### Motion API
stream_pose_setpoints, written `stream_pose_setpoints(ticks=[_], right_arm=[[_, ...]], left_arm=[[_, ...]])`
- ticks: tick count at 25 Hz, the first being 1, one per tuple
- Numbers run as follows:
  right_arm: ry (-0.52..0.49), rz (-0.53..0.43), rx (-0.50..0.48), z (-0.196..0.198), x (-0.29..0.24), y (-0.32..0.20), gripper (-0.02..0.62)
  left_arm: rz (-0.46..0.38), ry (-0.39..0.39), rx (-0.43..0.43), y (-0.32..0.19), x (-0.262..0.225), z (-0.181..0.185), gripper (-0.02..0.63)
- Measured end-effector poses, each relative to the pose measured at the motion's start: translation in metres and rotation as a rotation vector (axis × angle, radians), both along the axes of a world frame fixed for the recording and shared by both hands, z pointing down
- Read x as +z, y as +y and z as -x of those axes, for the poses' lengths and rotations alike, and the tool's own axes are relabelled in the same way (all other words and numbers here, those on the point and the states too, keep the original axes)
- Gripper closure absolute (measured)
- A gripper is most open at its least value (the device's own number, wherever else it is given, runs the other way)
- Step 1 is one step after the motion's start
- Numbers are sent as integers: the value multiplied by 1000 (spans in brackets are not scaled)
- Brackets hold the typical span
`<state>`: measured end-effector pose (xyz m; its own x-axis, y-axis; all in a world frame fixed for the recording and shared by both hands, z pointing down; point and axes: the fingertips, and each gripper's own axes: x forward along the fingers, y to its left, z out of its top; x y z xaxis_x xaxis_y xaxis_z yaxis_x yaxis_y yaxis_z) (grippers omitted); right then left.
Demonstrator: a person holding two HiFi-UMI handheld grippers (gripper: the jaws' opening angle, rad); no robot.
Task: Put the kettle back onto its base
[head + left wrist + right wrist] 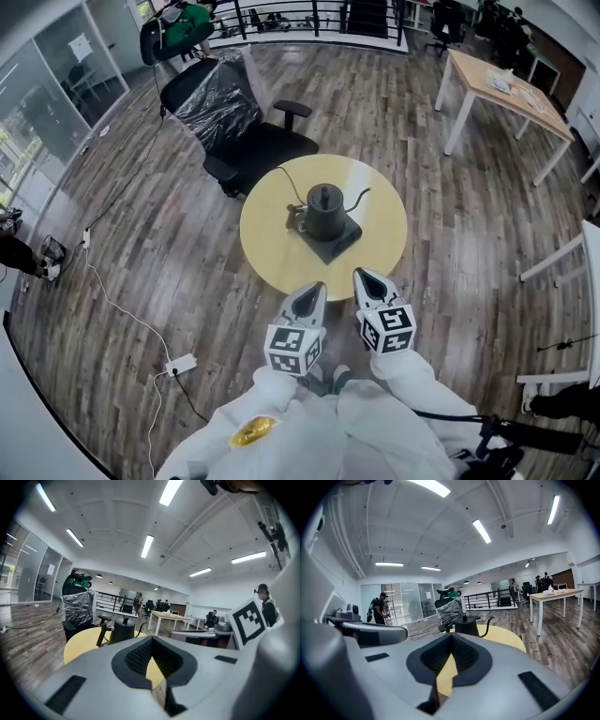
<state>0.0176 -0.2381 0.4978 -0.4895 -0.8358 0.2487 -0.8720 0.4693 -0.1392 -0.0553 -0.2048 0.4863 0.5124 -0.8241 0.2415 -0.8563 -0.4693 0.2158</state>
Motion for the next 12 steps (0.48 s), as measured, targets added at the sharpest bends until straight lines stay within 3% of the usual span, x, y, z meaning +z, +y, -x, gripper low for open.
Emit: stream_pose_setpoints(ticks=[12], right_arm=[[47,-12,-56,12,3,-1,584]], left_arm=[[0,-6,-7,-8,2,0,606]])
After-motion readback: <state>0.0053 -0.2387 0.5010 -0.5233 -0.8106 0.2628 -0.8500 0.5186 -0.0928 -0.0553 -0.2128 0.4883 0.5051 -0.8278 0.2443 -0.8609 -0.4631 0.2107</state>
